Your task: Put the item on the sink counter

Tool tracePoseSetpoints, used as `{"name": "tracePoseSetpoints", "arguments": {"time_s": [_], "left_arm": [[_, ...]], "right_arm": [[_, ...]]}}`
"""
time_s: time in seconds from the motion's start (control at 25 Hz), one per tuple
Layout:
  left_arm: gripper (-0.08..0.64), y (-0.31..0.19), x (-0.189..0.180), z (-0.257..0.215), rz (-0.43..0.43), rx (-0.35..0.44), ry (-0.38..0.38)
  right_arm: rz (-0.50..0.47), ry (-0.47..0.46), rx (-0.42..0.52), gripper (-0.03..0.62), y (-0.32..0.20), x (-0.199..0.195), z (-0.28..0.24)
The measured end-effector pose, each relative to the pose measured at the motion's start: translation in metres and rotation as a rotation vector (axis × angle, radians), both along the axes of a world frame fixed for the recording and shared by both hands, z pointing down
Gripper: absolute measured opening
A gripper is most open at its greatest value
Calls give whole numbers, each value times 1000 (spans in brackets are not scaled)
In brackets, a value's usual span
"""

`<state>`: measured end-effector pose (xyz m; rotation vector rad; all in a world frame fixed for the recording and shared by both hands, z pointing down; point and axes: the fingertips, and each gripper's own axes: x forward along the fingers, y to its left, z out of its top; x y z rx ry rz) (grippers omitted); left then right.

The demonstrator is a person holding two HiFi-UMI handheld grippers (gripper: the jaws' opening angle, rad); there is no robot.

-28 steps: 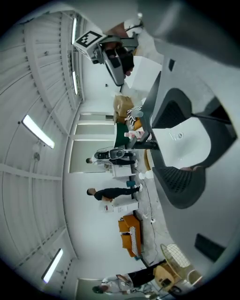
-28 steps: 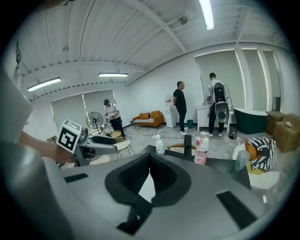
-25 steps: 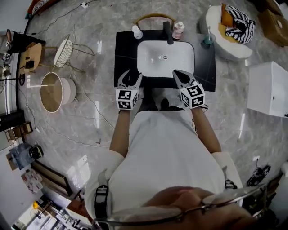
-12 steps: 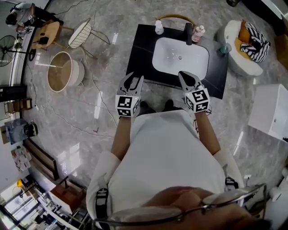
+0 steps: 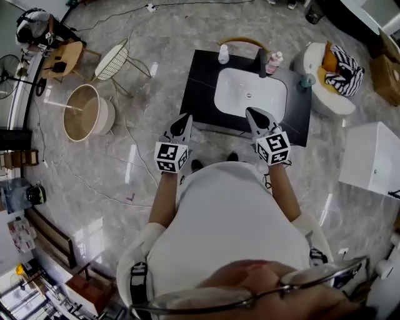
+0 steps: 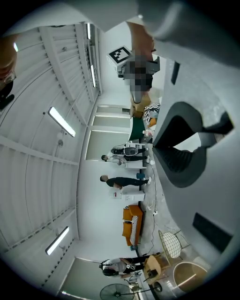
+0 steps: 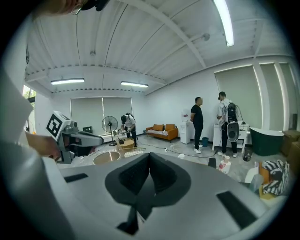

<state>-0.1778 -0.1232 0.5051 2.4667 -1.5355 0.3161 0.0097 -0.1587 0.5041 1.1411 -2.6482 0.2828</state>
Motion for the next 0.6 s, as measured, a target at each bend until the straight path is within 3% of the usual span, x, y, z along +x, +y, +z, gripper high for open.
{"name": "tracePoseSetpoints", "arguments": {"time_s": [0.6], "left_arm": [[5, -7, -10, 4, 81, -35, 41]], "right_arm": [[96, -22, 0, 6, -2, 18, -14]]}}
